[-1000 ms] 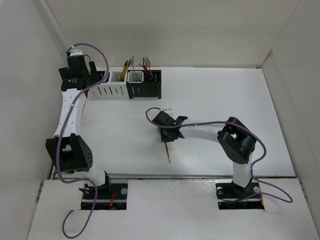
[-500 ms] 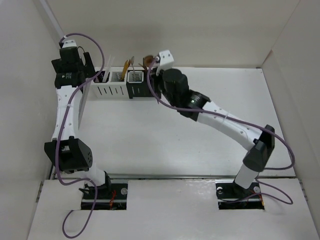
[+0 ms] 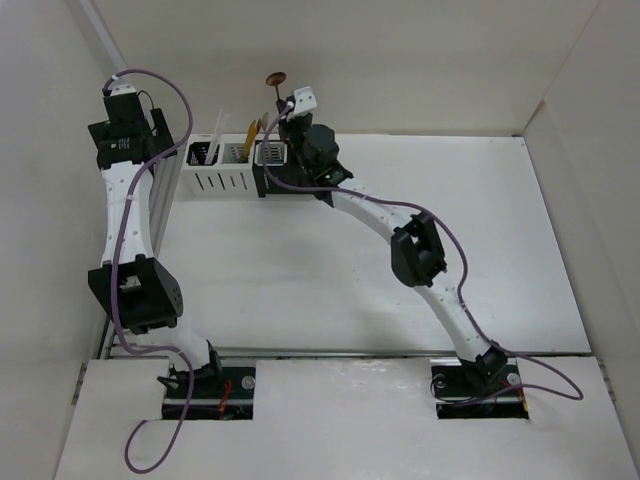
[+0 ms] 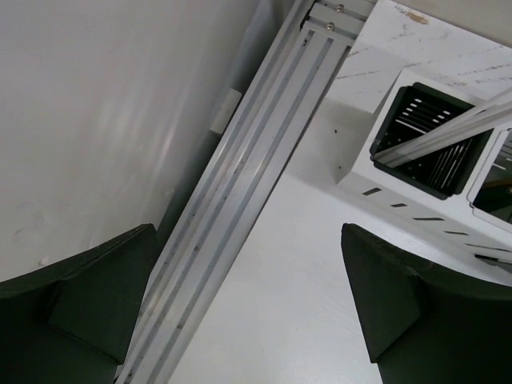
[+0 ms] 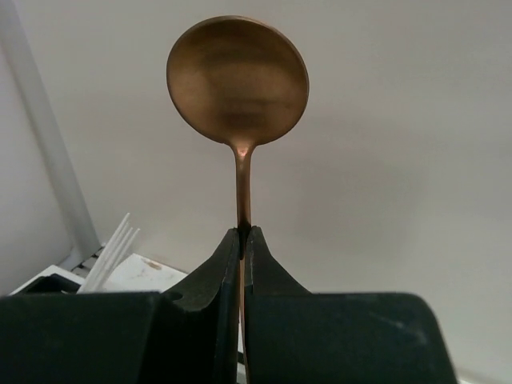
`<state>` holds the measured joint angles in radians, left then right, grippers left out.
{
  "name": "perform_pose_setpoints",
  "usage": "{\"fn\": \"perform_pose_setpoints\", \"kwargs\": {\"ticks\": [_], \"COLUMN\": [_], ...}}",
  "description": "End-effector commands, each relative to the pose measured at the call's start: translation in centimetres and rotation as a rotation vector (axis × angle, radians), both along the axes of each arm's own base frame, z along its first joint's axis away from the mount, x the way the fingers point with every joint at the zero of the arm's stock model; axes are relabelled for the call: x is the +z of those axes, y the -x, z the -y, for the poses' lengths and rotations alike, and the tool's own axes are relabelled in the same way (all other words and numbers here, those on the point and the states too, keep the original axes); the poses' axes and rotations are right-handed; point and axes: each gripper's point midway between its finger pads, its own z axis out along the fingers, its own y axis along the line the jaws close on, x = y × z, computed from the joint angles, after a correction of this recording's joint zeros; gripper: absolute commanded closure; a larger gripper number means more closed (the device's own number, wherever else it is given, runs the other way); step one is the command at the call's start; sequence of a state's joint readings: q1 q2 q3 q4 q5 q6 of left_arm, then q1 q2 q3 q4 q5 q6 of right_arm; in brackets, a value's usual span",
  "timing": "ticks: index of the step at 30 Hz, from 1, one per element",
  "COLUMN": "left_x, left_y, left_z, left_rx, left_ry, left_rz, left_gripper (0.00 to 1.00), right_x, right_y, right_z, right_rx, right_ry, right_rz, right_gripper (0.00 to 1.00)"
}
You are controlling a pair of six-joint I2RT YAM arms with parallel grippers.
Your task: Sort the eating utensils into containers
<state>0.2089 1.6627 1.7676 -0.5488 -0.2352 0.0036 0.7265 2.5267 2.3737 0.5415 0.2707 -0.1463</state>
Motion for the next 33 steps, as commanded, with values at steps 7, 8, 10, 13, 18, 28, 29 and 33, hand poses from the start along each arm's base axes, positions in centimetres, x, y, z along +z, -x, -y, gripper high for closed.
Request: {"fn": "perform_pose_setpoints", "kwargs": {"ticks": [7, 8, 10, 13, 18, 28, 29, 33], "left_x": [0.6, 0.6, 0.2, 0.1, -0.3, 1.9, 3.0, 5.4], "left_y": [-0.3, -0.4, -0.6, -0.7, -0.8, 0.5, 0.8, 2.2], "left_z": [-0.3, -0.1, 0.0, 0.1, 0.1, -0.8, -1.5, -2.5], "left_rx": [-0.003, -0.013, -0.021, -0.029, -0.029, 0.015, 0.034, 0.070], "left_ry": [-0.009, -0.003, 0.004, 0.009, 0.011, -0.049, -0.070, -0.089], "left_rz": [0.006, 0.008, 0.000, 0.001, -0.008, 0.023, 0.046, 0.097], "left_gripper": [0.00, 0.00, 0.00, 0.00, 0.00, 0.00, 0.00, 0.00], "right_x": [6.1, 4.8, 2.3, -1.4, -2.6, 1.1, 3.3, 7.7], "right_y": [2.3, 1.9, 0.8, 0.7, 2.3, 4.5, 5.2, 7.8], "right_z": [-0.1, -0.4, -0.6, -1.4, -1.4, -0.9, -0.2, 1.9], "right_rx": [0.064, 0.064, 0.058, 0.089, 0.088, 0.148, 0.149, 0.137], "right_ry": [-0.261, -0.249, -0.216, -0.144, -0.106, -0.063, -0.075, -0.084], "right_rz": [0.263, 0.249, 0.200, 0.122, 0.059, 0.029, 0.044, 0.040], "right_gripper": [1.00, 1.00, 1.00, 1.00, 1.00, 0.24, 0.17, 0.00]}}
